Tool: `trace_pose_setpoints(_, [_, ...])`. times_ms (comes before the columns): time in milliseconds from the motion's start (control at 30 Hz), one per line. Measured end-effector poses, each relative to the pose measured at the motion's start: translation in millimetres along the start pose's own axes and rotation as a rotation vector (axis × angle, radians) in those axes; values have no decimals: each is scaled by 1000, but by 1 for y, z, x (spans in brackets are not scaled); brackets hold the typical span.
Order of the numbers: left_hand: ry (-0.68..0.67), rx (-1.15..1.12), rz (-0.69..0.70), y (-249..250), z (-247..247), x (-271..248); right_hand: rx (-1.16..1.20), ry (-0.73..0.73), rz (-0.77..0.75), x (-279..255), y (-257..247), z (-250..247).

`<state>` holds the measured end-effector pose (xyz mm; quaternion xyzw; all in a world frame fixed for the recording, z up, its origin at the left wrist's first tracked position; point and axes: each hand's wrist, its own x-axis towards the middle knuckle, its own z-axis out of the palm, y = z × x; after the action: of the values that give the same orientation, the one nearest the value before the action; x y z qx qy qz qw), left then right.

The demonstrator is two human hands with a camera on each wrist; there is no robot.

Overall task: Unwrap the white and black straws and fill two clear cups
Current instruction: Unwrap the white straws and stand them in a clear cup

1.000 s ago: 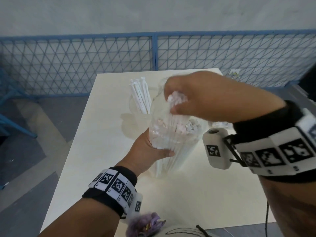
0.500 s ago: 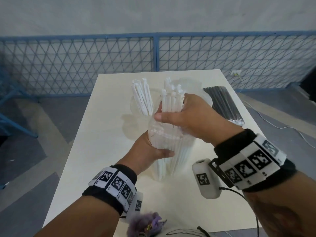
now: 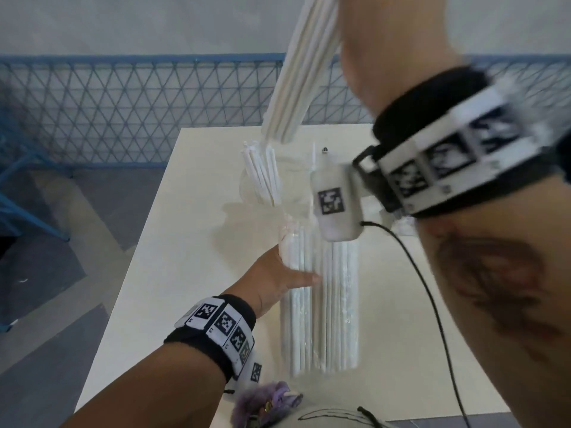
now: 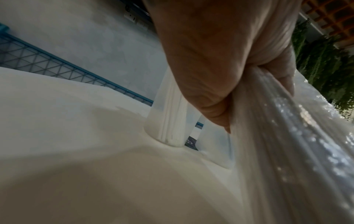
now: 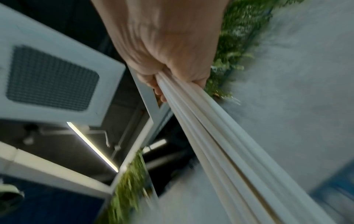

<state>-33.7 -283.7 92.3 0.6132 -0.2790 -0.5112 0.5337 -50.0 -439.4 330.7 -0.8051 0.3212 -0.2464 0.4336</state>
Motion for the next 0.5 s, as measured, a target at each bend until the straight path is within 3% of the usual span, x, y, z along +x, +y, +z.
trace_pose_setpoints(67, [2,16,16,2,2,3,249,249,-213,-4,-3,15])
trace_pose_setpoints(133, [-1,23,35,3,3,6,369,294,-251,-10,7,41])
trace_pose_setpoints(367, [-1,109,11,6,7,8,161,141,-64,-3,48,92])
trace_pose_setpoints(500, [-49,88,-6,7,8,8,-176,-100,107,-8,67,95])
